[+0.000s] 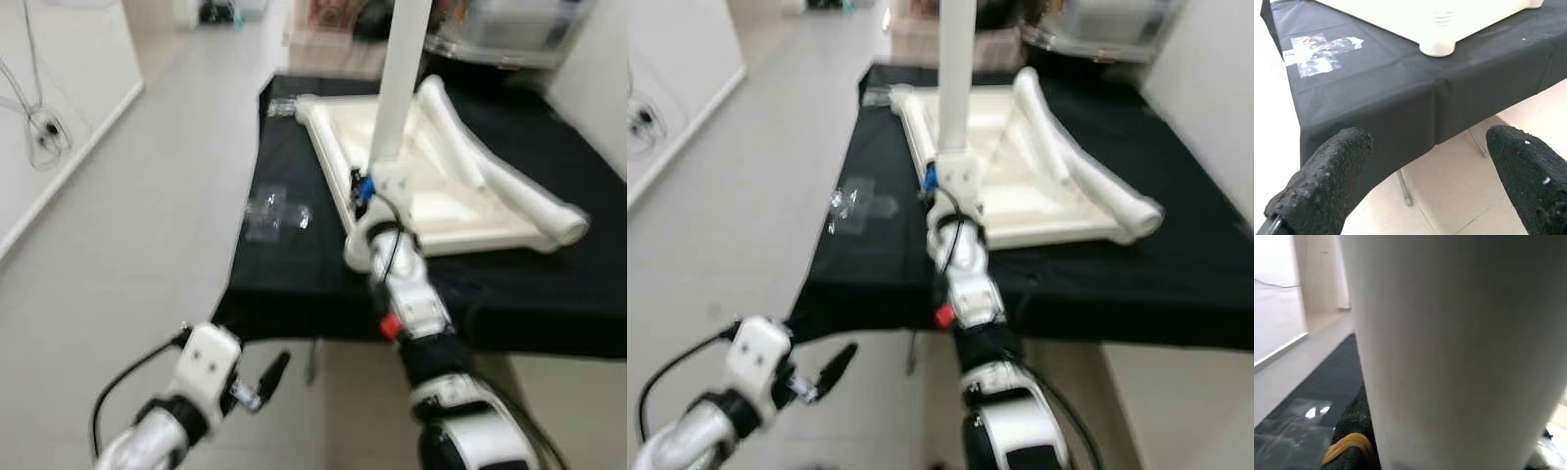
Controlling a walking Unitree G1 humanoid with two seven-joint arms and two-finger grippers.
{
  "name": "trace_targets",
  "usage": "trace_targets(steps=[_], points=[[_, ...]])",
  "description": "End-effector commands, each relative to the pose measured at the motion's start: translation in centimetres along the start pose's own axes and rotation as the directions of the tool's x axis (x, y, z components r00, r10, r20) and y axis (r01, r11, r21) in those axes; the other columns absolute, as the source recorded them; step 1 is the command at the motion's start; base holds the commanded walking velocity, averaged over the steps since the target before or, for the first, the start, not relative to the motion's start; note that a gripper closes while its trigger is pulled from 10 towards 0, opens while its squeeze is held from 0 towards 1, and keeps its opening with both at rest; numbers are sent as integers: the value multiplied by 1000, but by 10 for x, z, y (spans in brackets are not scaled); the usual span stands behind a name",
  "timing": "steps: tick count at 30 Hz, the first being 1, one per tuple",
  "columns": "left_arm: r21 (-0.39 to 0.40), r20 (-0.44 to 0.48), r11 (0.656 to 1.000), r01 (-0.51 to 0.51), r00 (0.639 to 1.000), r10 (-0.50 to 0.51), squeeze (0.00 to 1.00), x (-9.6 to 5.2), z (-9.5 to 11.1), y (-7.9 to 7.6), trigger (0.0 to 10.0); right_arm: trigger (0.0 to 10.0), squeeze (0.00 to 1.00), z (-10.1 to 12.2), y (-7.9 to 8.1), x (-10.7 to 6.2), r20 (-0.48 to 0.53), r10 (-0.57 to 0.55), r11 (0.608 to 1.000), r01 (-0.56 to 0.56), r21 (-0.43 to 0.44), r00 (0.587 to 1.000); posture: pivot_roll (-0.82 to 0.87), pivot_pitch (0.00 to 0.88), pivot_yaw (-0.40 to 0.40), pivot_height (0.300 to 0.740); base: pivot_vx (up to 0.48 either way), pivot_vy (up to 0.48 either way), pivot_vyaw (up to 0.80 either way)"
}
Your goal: Building children table
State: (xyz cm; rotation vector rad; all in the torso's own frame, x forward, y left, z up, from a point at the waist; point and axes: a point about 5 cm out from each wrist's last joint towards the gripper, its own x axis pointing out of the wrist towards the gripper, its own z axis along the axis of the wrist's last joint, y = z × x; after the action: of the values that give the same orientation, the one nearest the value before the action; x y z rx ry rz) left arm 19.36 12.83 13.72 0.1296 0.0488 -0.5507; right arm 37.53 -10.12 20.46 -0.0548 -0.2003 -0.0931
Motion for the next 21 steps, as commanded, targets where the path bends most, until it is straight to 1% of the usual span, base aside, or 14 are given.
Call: trace_targets(steps=[1, 3, 6, 8, 10, 11, 13, 15, 18, 21], points=[[7, -10, 1000, -4, 1000, 4, 0, -1, -2, -1, 10000, 0, 0, -36, -8, -10, -171, -100, 994, 91, -56, 980, 156, 162, -64, 740, 0, 0, 0], [5, -10, 1000, -6, 1000, 6, 0, -2, -2, -1, 10000, 0, 0, -38, -9, -10, -194, -162, 986, 152, -67, 967, 155, 160, -65, 740, 0, 0, 0], [3, -10, 1000, -8, 1000, 8, 0, -2, -2, -1, 10000, 0, 0, -38, -9, -9, -199, -178, 983, 167, -71, 964, 154, 157, -64, 740, 0, 0, 0], [7, -10, 1000, -8, 1000, 8, 0, -2, -2, -1, 10000, 0, 0, -37, -8, -4, -215, -192, 981, 183, -59, 958, 153, 158, -63, 740, 0, 0, 0], [7, -10, 1000, -8, 1000, 8, 0, -2, -2, -1, 10000, 0, 0, -37, -8, -4, -215, -192, 981, 183, -59, 958, 153, 158, -63, 740, 0, 0, 0], [7, -9, 1000, -6, 1000, 6, 0, -2, -3, -2, 10000, 0, 0, -34, -8, 2, -239, -219, 976, 215, -42, 946, 151, 152, -66, 740, 0, 0, 0], [7, -8, 1000, -4, 1000, 4, 0, -2, -3, -2, 10000, 0, 0, -33, -9, 4, -247, -229, 973, 227, -40, 942, 151, 152, -66, 740, 0, 0, 0], [6, -7, 1000, -1, 1000, 1, 0, -1, -3, -3, 10000, 0, 0, -32, -10, 7, -275, -259, 964, 265, -16, 926, 151, 152, -66, 740, 0, 0, 0], [6, -6, 1000, 3, 1000, -3, 0, -1, -4, -4, 10000, 0, 0, -24, -18, 13, -287, -338, 932, 361, 30, 896, 143, 141, -68, 740, 0, 0, 0], [7, -5, 1000, 3, 1000, -3, 0, 0, -4, -4, 10000, 0, 0, -23, -21, 14, -296, -357, 922, 386, 43, 886, 142, 135, -71, 740, 0, 0, 0]])
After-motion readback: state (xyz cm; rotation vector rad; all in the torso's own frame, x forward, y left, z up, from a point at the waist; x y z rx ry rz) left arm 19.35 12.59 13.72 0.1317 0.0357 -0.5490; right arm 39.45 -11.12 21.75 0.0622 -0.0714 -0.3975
